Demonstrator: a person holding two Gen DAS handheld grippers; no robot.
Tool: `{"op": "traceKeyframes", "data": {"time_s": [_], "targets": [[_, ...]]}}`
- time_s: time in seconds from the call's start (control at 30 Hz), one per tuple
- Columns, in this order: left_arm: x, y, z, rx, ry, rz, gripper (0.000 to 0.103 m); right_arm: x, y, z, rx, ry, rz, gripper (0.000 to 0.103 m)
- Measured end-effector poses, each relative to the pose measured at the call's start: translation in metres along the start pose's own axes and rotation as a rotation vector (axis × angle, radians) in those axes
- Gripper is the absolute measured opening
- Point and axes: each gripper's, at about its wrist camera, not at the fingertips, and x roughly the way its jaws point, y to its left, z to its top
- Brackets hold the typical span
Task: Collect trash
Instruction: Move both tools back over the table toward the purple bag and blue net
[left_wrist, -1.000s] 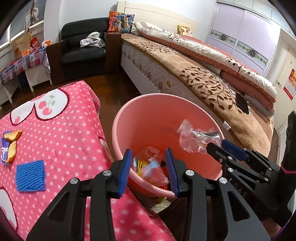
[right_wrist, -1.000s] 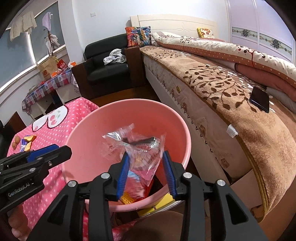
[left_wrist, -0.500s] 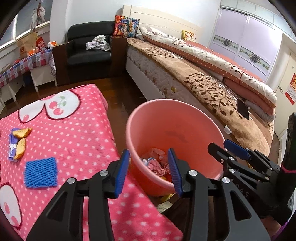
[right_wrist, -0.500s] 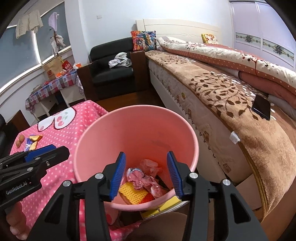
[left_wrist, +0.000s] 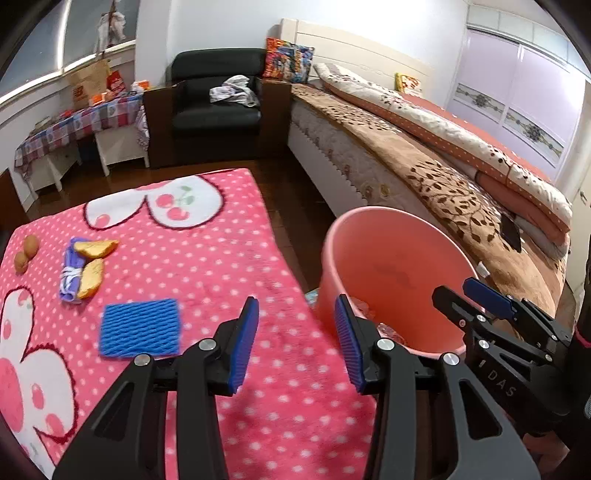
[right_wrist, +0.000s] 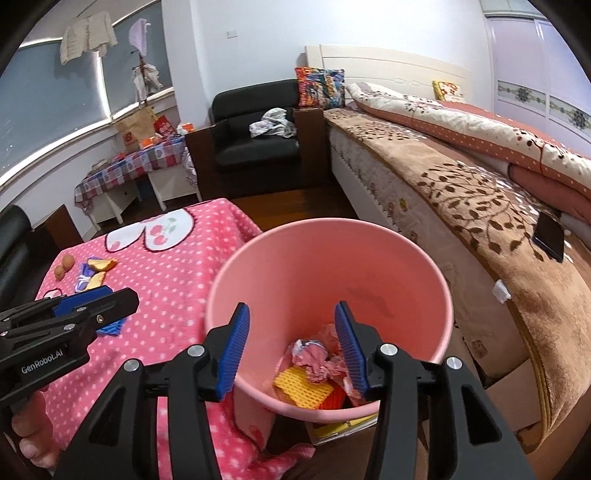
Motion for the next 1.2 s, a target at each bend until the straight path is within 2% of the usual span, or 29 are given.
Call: {"op": "traceKeyframes", "data": {"time_s": [0.77,1.2], "targets": [[-0.024,0.076,-0.009,-0.118,-0.028,0.122,0.043,0.018,0.085,0.002,-0.138,0.028,0.139,0.048],[-0.027,0.114,-0.016,-0.192,-0.022,0.152,0.043,0.034,0.128,-0.006,-0.201,0.068,0.199,0.048]]}}
